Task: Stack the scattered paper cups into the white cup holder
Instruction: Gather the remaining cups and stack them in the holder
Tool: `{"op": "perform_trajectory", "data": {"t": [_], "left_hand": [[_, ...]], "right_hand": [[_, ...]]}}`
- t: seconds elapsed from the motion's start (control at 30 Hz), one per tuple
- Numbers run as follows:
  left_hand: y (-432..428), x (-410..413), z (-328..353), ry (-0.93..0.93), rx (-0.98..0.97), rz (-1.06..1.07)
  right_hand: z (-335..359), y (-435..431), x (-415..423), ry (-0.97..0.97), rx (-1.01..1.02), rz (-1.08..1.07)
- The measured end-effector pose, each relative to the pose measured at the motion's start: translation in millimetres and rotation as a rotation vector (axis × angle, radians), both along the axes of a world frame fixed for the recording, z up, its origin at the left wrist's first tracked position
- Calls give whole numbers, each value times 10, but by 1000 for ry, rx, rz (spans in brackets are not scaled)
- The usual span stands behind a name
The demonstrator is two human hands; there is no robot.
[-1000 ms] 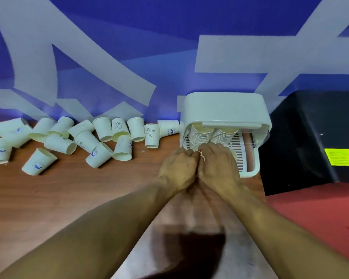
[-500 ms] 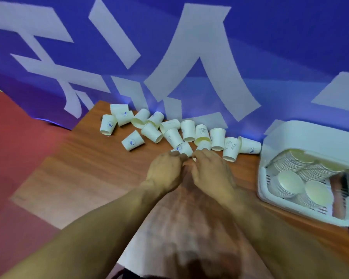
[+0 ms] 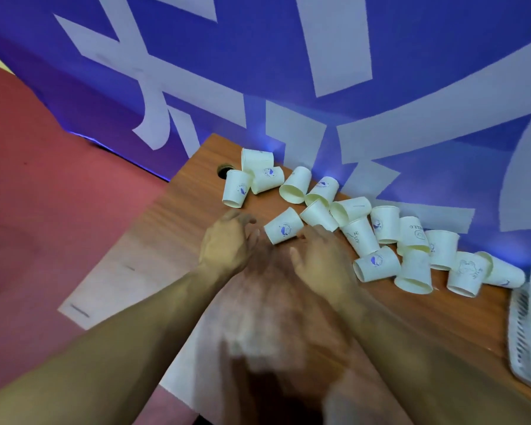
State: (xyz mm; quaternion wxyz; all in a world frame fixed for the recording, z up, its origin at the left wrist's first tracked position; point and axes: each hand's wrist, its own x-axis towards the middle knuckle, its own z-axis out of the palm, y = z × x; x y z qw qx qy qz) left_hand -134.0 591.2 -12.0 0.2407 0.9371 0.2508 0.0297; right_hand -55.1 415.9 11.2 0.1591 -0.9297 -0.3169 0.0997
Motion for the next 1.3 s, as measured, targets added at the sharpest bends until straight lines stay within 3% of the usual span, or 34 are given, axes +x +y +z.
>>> {"op": "perform_trajectory", "data": {"t": [0.23,0.47,0.7,0.83,1.13,1.3], "left_hand": [[758,456,-286,4,-192,152],[1086,830,-562,-20,-295,145],[1316,1140,-712,121,-237,41],[1339,1154,-784,236,-209,7],[1146,790,-688,383,-173,-3],[820,572,-552,403,-87,-145]], "right_hand": [[-327,505,196,68,-82,-158],[-579,808,376,59,-126,-250],[-833,978,426,55,-203,-257],[-864,1022,434,142,-110,-331],[-752,1042,337,237,-68,-346],[-578,795,122,201,-107,-329]]}}
